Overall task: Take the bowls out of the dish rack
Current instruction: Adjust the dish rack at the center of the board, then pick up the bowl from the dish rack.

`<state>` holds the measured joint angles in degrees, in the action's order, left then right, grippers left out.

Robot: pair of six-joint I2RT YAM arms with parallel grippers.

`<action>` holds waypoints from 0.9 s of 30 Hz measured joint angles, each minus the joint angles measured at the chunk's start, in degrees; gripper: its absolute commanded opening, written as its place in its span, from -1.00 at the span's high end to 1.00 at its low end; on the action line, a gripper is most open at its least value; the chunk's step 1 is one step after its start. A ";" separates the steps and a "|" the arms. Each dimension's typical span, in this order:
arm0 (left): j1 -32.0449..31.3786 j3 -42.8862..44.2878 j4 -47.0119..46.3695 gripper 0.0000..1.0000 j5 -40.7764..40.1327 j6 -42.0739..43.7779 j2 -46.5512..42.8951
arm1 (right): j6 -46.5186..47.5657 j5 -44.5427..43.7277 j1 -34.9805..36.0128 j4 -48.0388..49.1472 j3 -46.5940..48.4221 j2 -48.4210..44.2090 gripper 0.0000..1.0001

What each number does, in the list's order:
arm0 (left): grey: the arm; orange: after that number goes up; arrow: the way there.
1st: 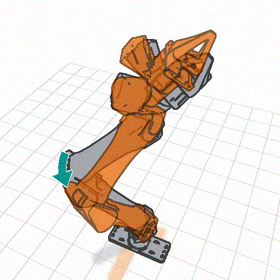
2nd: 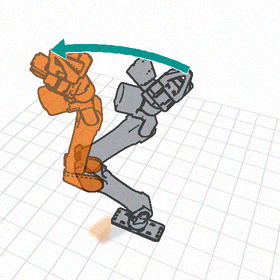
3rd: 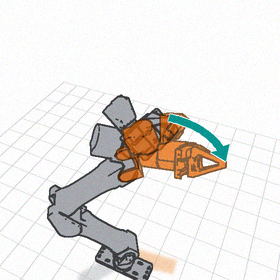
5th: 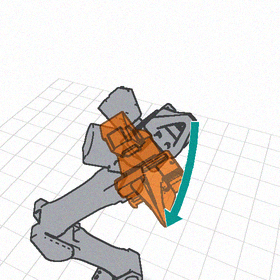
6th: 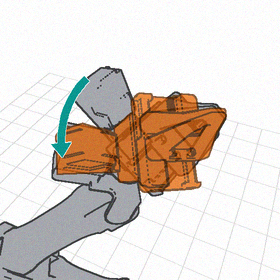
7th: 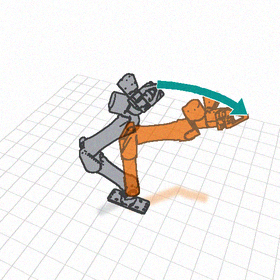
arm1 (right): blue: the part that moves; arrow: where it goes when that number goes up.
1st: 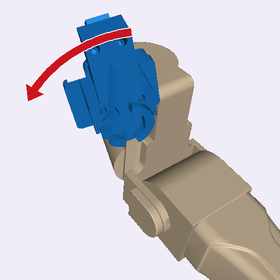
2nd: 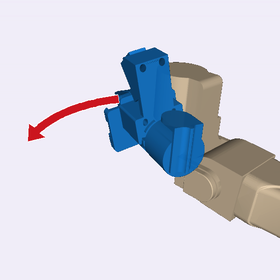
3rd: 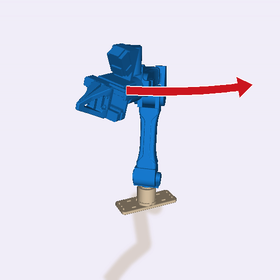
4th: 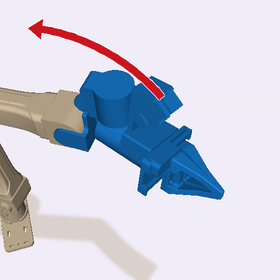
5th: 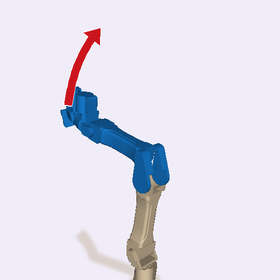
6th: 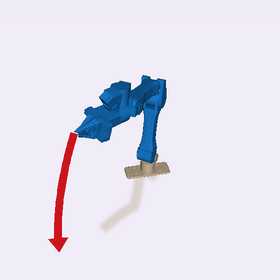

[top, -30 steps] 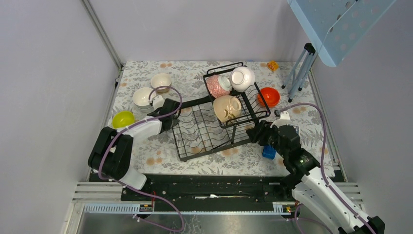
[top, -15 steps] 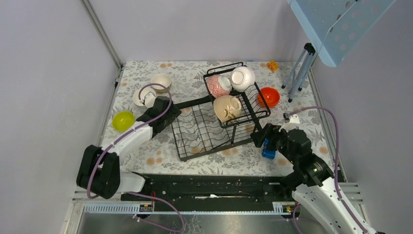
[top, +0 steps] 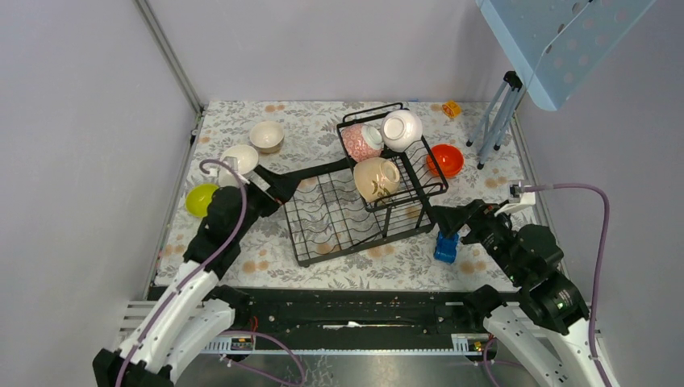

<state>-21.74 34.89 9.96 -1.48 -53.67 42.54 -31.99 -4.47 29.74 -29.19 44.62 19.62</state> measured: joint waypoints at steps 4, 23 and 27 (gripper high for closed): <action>0.00 -2.25 -7.21 -0.97 5.95 -1.33 -5.20 | 0.94 2.25 0.00 5.57 0.28 -0.26 -0.80; -20.28 1.05 -30.97 -0.75 10.95 -5.86 9.18 | -5.42 13.27 0.07 22.99 4.15 24.00 -0.66; -20.28 0.96 -35.56 -0.70 10.54 -6.21 11.15 | -6.60 14.86 0.11 26.27 4.15 25.88 -0.64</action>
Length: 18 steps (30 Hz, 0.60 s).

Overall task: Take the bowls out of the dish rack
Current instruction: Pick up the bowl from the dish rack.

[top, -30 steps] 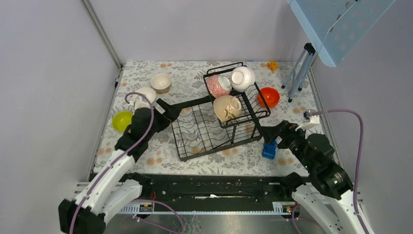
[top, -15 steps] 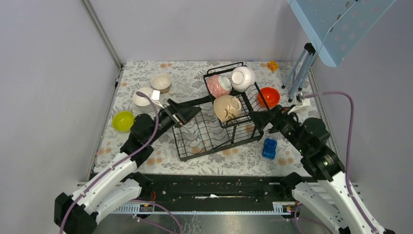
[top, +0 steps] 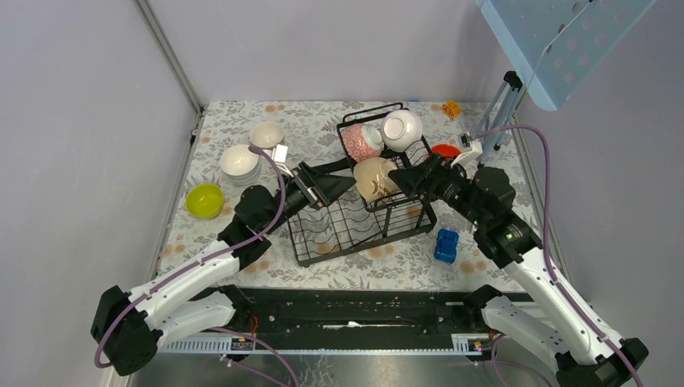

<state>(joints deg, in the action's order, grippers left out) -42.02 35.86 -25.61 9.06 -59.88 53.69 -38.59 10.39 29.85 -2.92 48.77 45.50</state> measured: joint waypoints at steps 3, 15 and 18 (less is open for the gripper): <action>-0.09 0.00 -2.25 -0.65 0.04 -0.15 1.84 | -0.52 0.70 0.00 1.84 0.00 1.40 -0.62; -0.55 0.00 -5.99 -0.50 0.90 -1.55 6.43 | -2.93 1.18 0.00 6.10 -0.02 5.31 -0.57; -1.01 0.00 -7.21 -0.48 1.42 -1.95 7.23 | -3.43 1.16 0.00 6.82 -0.09 5.68 -0.54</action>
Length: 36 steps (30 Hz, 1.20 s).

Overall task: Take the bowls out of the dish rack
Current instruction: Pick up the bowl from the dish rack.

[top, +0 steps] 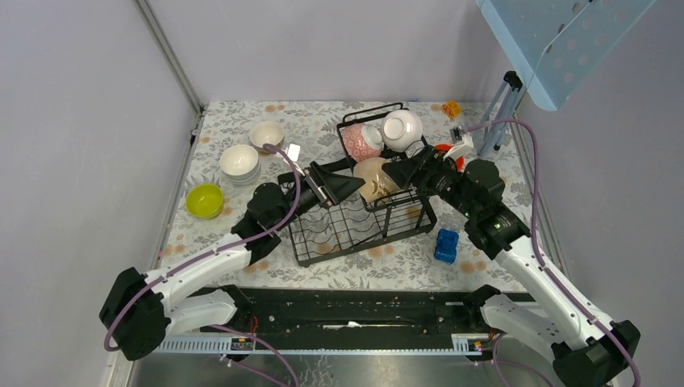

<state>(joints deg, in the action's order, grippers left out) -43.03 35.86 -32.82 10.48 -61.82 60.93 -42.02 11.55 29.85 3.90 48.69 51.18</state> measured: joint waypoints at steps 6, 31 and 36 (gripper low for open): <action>-0.61 -0.50 -2.45 -0.36 0.90 -1.14 1.31 | -0.74 -0.02 0.00 0.83 -0.42 0.13 -0.47; -2.12 -1.79 -15.76 -0.09 4.63 -4.22 9.73 | -0.96 0.07 0.00 3.65 -2.38 -0.57 -0.42; -2.34 -1.79 -17.90 -0.09 4.48 -4.28 10.97 | -0.92 -0.15 -0.02 4.11 -2.93 -1.22 -0.48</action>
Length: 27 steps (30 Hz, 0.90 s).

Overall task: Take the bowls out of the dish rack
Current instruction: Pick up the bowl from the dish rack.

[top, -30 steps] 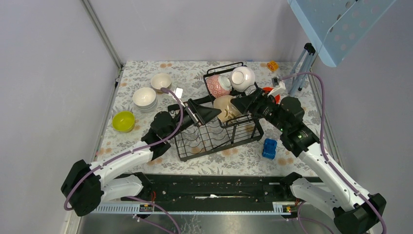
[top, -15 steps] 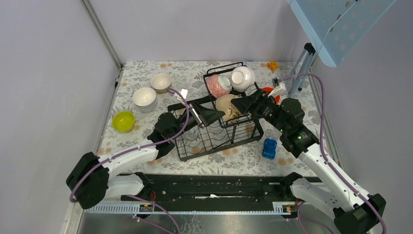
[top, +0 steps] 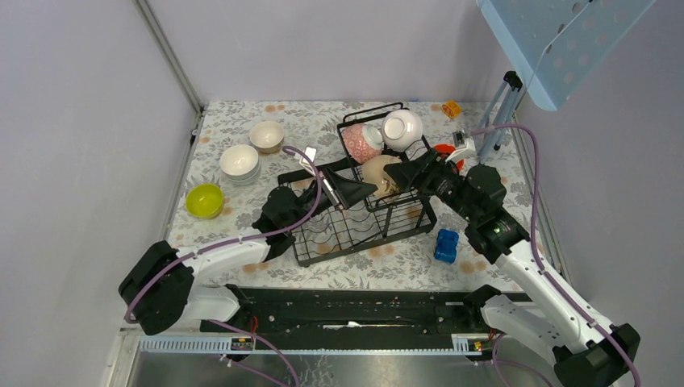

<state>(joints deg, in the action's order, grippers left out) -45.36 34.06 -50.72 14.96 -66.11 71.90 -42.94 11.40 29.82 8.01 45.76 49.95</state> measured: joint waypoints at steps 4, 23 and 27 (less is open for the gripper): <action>-0.13 0.00 -1.75 -0.11 -0.33 -0.07 1.03 | 0.83 -1.90 0.02 -1.86 -0.09 -1.49 -0.51; -0.28 0.02 -9.16 -0.05 -1.75 -0.44 5.11 | 4.24 -6.80 0.04 -4.28 1.46 0.00 -0.29; -0.39 0.76 -10.80 0.00 -1.75 -0.63 6.62 | 4.15 -5.68 0.02 -3.58 1.46 0.70 -0.23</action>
<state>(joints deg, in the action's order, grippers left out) -45.76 34.83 -61.52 13.21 -66.74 78.52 -38.79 5.72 29.85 4.43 47.22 50.65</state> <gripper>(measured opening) 0.518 0.639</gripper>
